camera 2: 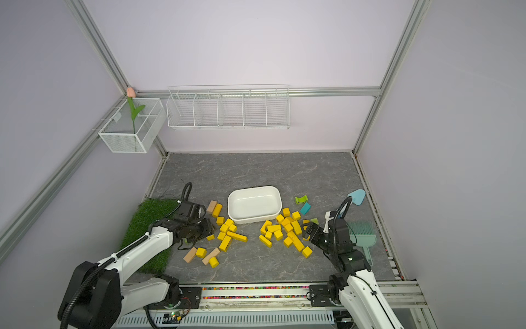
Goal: Pick out the yellow building blocks
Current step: Pick up the building block from the center of the board.
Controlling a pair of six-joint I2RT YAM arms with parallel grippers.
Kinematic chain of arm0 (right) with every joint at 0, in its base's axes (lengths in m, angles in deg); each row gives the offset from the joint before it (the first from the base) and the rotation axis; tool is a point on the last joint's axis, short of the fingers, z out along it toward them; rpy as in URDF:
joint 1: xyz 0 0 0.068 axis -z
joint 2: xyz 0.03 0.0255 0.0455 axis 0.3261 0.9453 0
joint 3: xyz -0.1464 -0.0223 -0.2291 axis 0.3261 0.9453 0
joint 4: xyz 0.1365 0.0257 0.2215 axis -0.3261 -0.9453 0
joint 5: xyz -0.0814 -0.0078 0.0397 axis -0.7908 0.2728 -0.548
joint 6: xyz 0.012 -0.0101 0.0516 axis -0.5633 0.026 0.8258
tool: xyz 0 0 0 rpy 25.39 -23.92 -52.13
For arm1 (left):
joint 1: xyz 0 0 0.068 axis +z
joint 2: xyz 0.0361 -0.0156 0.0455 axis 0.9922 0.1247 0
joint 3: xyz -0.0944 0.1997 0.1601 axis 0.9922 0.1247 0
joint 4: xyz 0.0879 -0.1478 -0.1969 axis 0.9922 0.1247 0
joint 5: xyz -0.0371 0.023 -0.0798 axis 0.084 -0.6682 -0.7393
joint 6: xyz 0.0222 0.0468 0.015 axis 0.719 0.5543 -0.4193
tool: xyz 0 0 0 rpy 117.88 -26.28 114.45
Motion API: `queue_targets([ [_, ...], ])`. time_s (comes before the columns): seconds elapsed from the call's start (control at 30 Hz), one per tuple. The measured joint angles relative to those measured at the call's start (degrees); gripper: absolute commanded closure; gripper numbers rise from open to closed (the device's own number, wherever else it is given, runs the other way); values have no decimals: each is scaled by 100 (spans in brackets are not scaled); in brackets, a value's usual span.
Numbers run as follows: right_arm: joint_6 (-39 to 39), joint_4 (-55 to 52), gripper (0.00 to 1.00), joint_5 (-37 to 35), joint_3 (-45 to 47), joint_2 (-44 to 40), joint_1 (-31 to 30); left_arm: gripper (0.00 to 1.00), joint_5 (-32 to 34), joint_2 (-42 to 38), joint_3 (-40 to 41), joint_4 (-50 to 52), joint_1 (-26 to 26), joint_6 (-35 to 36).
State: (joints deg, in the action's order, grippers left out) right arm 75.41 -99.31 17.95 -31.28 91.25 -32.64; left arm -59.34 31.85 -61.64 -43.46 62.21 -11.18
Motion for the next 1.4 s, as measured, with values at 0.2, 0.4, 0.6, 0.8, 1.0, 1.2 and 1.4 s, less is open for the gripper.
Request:
queue_targets([
  [0.2,0,0,7,0,0,0,0,46,-20,221,-66,-7,0,24],
  [0.4,0,0,7,0,0,7,0,52,-42,258,-96,-11,-7,61],
  [0.6,0,0,7,0,0,7,0,53,-83,350,-105,-9,-17,68],
  [0.8,2,-4,8,0,0,15,0,52,-103,601,-170,7,-17,125],
  [1.0,2,-39,8,0,0,24,0,59,-105,686,-238,33,-39,166],
  [1.2,4,-39,8,0,0,146,0,64,-125,774,-289,33,-39,197],
  [1.4,4,-39,8,0,0,155,0,66,-144,778,-295,31,-39,214],
])
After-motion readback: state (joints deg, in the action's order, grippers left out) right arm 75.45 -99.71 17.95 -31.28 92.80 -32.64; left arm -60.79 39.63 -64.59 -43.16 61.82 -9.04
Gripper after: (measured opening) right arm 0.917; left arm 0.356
